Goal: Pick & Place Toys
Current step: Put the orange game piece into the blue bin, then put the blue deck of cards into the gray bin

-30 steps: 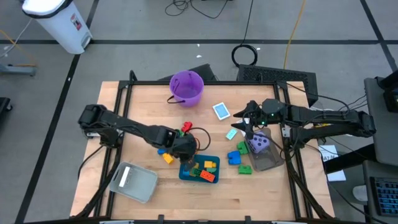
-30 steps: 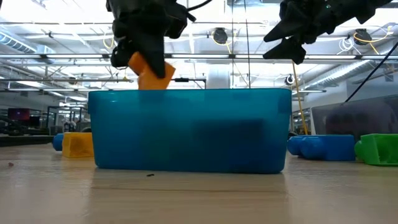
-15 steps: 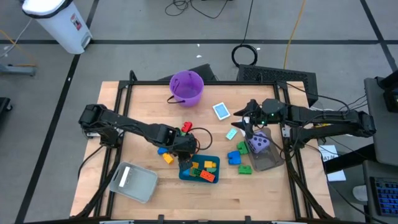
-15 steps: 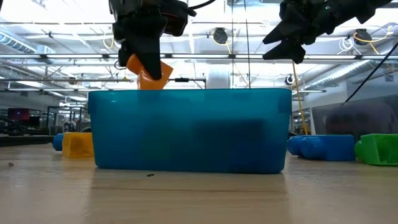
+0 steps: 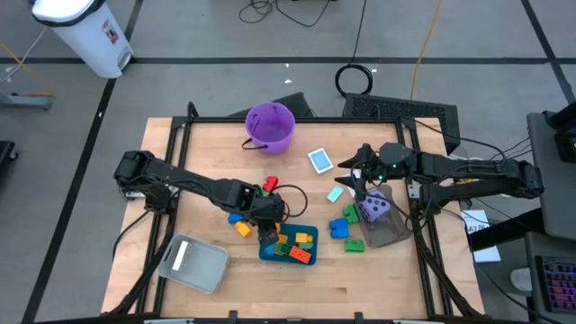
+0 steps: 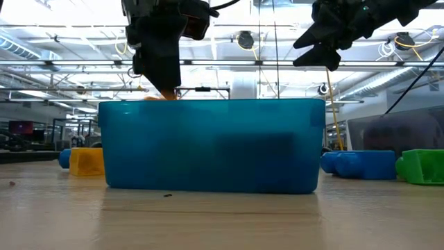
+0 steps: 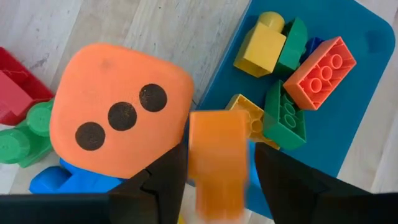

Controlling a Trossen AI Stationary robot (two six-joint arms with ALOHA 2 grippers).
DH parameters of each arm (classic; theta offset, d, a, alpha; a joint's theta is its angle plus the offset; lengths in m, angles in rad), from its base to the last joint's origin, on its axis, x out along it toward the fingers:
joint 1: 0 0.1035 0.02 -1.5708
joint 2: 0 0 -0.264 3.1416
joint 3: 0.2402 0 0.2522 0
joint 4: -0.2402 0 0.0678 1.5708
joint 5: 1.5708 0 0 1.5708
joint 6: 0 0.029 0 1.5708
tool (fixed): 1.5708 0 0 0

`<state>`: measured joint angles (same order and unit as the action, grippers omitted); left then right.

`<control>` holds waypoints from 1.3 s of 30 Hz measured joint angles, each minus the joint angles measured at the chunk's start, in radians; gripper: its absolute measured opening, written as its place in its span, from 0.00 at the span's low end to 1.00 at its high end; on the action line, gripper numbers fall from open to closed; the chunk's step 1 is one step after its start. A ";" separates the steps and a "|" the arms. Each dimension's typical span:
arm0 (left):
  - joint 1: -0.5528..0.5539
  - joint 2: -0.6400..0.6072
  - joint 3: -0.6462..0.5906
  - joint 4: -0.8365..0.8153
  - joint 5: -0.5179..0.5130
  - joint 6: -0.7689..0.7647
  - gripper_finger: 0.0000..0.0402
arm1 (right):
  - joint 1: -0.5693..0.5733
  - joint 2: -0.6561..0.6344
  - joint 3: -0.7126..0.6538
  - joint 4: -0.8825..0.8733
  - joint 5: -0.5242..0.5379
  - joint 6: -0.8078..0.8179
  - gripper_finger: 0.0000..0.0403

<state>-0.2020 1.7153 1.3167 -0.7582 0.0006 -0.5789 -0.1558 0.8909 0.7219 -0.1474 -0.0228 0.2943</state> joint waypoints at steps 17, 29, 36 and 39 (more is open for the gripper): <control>0.086 -0.051 0.000 0.003 0.106 -0.066 0.54 | 0.000 0.000 0.000 0.001 -0.004 0.000 0.63; 0.178 -0.167 0.000 0.005 0.113 -0.032 0.54 | 0.000 0.000 0.000 0.009 -0.008 0.071 0.63; 0.215 -0.242 0.000 -0.103 0.145 0.073 0.54 | 0.001 0.000 0.000 0.035 -0.092 0.145 0.63; 0.234 -0.273 0.000 -0.173 0.119 0.127 0.54 | 0.001 0.000 0.000 0.069 -0.108 0.184 0.63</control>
<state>0.0320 1.4425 1.3167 -0.9311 0.1200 -0.4520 -0.1551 0.8913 0.7222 -0.0783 -0.1313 0.4779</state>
